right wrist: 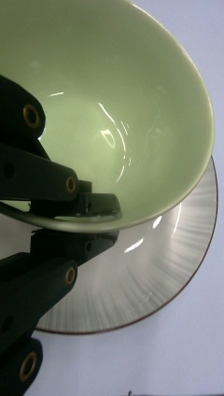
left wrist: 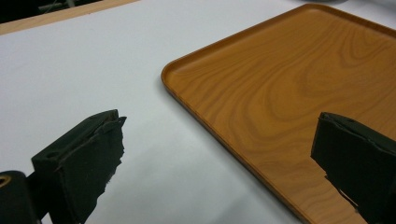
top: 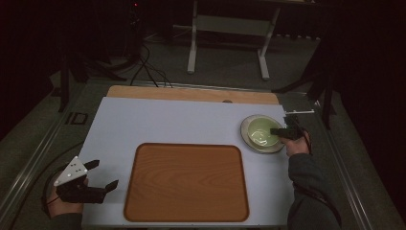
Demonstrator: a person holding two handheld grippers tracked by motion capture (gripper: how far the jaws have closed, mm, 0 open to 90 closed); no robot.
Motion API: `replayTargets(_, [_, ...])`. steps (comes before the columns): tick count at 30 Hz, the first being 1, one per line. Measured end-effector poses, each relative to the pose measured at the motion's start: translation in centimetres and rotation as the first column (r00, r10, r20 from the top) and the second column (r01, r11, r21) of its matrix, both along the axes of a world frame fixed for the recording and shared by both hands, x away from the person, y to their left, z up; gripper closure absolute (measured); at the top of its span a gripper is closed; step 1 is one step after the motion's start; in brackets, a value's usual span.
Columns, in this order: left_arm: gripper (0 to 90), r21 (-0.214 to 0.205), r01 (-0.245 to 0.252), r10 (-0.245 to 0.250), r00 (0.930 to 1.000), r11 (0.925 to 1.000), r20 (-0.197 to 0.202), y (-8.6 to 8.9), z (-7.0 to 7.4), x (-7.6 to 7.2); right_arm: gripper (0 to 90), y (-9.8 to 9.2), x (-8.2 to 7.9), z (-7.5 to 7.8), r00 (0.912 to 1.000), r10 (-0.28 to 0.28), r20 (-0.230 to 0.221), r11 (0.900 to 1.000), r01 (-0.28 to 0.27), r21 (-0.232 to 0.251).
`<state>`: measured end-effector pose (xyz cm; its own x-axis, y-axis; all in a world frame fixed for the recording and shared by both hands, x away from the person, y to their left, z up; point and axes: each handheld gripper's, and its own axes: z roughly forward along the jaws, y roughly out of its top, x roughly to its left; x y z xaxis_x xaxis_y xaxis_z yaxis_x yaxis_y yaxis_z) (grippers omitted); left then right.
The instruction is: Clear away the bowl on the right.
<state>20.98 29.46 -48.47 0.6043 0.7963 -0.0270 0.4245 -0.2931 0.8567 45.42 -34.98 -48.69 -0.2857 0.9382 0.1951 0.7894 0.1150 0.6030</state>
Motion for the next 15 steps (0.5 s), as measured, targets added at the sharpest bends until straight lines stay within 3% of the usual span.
replayTargets(15, [2.5, -0.007, -0.009, 0.009, 1.0000, 0.9999, 0.004, 0.22, 0.03, -0.06, 82.5, -0.61, -0.71, 0.92, 0.9994, 0.034, 0.008, 0.9992, -0.034, 0.019])
